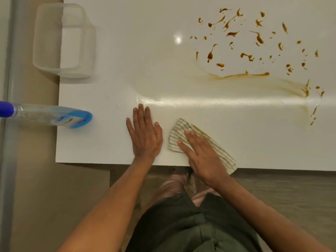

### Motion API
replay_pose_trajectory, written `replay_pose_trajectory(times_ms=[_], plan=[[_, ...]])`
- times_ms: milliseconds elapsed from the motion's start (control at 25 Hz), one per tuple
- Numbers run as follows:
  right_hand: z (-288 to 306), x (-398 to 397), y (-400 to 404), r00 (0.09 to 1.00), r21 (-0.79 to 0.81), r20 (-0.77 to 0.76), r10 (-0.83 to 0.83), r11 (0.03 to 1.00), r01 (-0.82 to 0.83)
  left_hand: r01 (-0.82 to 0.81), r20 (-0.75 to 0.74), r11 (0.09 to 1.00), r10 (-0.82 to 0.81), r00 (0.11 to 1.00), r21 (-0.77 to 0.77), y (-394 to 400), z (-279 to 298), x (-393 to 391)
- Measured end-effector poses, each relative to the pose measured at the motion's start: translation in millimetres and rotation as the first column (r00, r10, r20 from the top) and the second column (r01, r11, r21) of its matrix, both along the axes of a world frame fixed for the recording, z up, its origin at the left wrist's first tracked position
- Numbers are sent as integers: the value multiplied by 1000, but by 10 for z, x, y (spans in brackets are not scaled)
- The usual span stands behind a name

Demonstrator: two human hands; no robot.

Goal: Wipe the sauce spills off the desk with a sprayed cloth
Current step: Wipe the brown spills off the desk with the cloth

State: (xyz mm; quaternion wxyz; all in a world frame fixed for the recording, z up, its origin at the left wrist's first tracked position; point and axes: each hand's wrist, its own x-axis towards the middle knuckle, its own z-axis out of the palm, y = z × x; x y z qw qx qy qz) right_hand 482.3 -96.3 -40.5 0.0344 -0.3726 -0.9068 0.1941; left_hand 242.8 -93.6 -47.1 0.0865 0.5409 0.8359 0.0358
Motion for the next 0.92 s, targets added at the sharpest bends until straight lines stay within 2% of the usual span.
replay_pose_trajectory(times_ms=[160, 320, 440, 520, 640, 760, 840, 920], plan=[[-62, -353, 266, 974, 20, -2, 225, 974, -225, -62, 123, 988, 45, 991, 142, -26, 12, -12], [-23, -967, 748, 941, 17, -77, 329, 944, -328, -109, 171, 957, 64, 983, 268, -43, -25, -32], [48, -1540, 1223, 906, -2, -99, 411, 911, -413, -186, 191, 944, 137, 972, 272, -7, -35, -45], [61, -1847, 1621, 896, 21, -90, 435, 900, -435, -156, 118, 966, 134, 984, 205, 13, -40, -40], [90, -2117, 2362, 953, 52, -41, 301, 953, -299, -63, 8, 996, 62, 998, 68, 18, -78, -39], [146, -2065, 3013, 996, 63, -47, -73, 995, 75, -56, -24, 998, 57, 998, 27, 23, -120, -53], [176, -1957, 3065, 957, 63, -70, -282, 956, 286, -44, -33, 999, 44, 998, 17, 23, -135, -56], [218, -1836, 2701, 935, 13, -105, -339, 940, 342, -36, -45, 999, 36, 998, 2, 35, -120, -58]])
